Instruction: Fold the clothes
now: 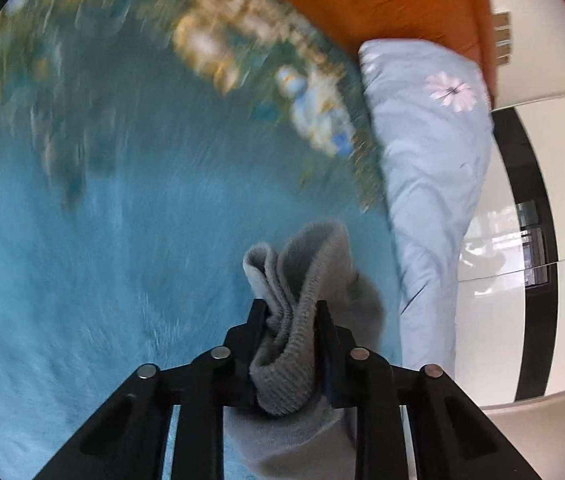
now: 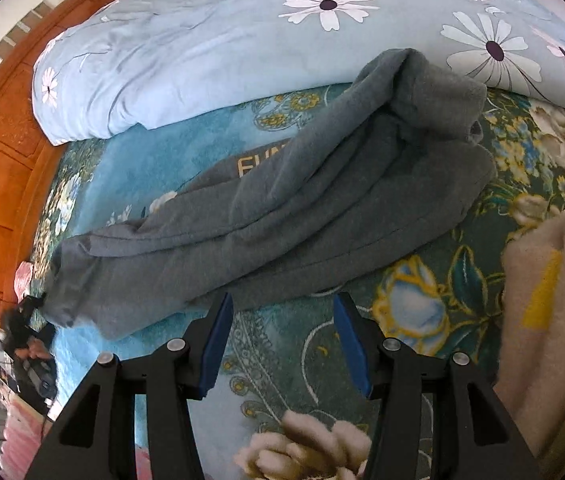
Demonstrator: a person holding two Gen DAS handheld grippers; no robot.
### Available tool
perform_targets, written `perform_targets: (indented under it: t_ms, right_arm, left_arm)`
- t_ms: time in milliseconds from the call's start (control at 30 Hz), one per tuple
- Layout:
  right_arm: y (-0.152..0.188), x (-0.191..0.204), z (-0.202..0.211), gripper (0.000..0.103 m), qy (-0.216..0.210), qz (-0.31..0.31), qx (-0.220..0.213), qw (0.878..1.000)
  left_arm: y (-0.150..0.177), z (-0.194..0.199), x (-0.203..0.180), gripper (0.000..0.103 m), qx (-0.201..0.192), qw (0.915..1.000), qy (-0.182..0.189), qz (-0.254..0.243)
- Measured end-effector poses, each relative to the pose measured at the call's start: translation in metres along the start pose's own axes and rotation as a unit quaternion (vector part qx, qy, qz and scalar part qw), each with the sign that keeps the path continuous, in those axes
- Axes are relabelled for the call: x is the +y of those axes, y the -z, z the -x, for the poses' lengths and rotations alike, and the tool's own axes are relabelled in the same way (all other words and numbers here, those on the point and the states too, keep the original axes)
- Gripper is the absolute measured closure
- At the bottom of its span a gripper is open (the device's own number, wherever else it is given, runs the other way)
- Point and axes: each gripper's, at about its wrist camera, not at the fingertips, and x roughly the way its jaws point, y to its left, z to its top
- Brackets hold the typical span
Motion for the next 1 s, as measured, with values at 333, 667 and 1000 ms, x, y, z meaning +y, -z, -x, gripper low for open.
perform_targets:
  t_ms: [333,667,1000]
  right_arm:
    - [0.015,0.006,-0.005,0.050,-0.037,0.005,0.011,0.999]
    - [-0.032,0.014,-0.041,0.050,-0.058,-0.015,-0.012,0.998]
    - [-0.094,-0.054,-0.084,0.052,-0.063,-0.180,-0.033,0.981]
  left_arm:
    - [-0.095,0.096,0.037,0.081,-0.071,0.9904,-0.119,-0.003]
    - [-0.063,0.115,0.082,0.045,-0.063,0.9790,-0.185,0.059]
    - [0.007,0.112,-0.018,0.043,-0.034,0.9788,-0.161,-0.122]
